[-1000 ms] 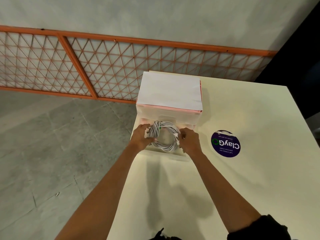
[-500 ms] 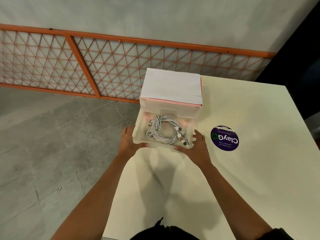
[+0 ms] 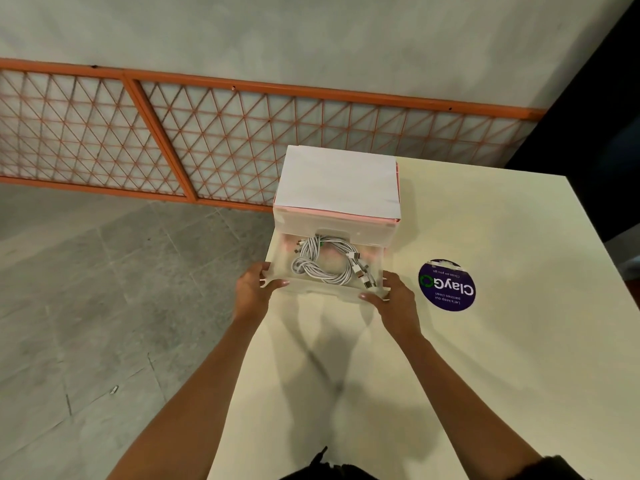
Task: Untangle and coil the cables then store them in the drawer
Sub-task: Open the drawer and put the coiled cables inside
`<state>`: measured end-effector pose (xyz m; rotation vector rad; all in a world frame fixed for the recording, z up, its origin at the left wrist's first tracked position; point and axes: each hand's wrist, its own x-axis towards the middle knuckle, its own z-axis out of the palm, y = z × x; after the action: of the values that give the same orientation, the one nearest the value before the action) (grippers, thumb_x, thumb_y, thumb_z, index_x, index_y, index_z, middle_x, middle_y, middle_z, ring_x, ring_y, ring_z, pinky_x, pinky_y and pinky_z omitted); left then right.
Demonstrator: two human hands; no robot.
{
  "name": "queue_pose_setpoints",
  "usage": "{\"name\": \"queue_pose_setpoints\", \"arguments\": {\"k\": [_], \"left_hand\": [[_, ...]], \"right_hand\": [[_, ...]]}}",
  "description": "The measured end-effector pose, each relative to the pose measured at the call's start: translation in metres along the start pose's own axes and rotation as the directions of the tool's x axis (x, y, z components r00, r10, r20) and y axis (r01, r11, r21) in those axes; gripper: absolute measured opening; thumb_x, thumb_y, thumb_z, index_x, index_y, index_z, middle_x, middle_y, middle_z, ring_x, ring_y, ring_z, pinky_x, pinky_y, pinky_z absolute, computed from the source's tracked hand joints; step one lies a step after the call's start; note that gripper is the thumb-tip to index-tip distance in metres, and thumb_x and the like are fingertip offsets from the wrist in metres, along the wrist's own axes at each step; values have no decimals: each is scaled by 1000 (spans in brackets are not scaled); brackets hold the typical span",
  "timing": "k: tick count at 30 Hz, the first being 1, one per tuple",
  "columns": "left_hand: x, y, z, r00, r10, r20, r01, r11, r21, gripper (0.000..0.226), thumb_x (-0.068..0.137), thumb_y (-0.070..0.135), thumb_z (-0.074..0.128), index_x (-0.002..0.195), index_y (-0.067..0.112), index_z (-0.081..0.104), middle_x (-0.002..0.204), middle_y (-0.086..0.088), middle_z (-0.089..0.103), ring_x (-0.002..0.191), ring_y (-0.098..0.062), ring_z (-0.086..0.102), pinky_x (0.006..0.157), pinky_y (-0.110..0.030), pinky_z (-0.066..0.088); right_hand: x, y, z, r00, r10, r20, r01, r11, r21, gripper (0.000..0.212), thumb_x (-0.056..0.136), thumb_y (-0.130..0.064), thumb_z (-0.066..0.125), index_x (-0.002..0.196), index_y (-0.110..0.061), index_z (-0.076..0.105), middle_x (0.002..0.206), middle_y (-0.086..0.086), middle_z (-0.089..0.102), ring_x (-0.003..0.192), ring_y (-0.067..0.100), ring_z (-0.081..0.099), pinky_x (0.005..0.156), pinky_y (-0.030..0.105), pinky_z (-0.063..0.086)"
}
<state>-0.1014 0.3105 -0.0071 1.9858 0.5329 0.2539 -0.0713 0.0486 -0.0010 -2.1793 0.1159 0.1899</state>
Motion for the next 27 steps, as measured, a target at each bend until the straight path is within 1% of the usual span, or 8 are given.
{"name": "queue_pose_setpoints", "arguments": {"k": [7,11,13,16,19,21,23,27], "left_hand": [[29,8,10,1000,12,3,-12,1000,10,46,67,12,84,106,-4,63,92,-9,60,83,-21,55,74,-26,43],[42,9,16,1000,8,15,-8,1000,19,46,68,14,84,105,-2,63,95,-10,62,83,-20,55,74,-26,43],[48,12,18,1000,22,12,-22,1000,8,50,67,12,85,108,-1,60,100,-9,60,86,-19,55,74,-25,43],[58,14,19,999,37,10,-36,999,-33,66,63,10,87,120,3,53,112,-4,52,96,-18,54,78,-26,44],[68,16,21,995,39,94,-33,998,-58,71,62,14,88,123,8,53,115,-3,59,103,-17,55,80,-22,45],[70,20,22,989,47,139,-38,997,-67,66,64,8,86,121,6,53,110,-1,62,102,-15,56,74,-10,44],[71,22,23,990,39,136,-27,995,-92,65,64,4,85,120,4,53,110,1,61,103,-12,56,70,-4,42],[75,22,18,985,18,170,6,990,-143,67,60,-2,85,117,8,53,110,0,61,102,-7,58,70,-4,45]], "right_hand": [[29,-10,-3,1000,19,-23,-19,1000,9,55,74,-33,79,118,-12,54,110,6,65,96,30,62,84,44,50],[39,-15,-2,993,-1,-120,9,998,67,65,68,-24,84,119,-4,48,118,8,51,93,28,59,82,41,50],[46,-19,-3,991,19,-129,-8,997,81,77,68,-21,85,129,-2,41,127,10,43,99,27,58,84,40,50],[57,-21,-4,997,16,-82,-6,993,120,88,70,-19,83,141,-7,33,141,7,41,119,23,52,97,40,46],[69,-17,-5,997,7,-81,2,993,118,79,71,-18,82,138,-10,41,131,6,56,119,22,55,96,34,45],[74,-16,-7,997,1,-83,6,997,74,65,75,-20,79,132,-11,49,119,6,65,109,24,59,85,28,44],[77,-16,-6,997,-7,-77,10,999,43,55,78,-22,76,127,-12,53,108,7,69,98,29,62,77,28,43],[69,-14,4,990,4,-144,-2,1000,13,55,81,-27,74,129,-13,53,107,5,70,98,28,64,83,34,50]]}}
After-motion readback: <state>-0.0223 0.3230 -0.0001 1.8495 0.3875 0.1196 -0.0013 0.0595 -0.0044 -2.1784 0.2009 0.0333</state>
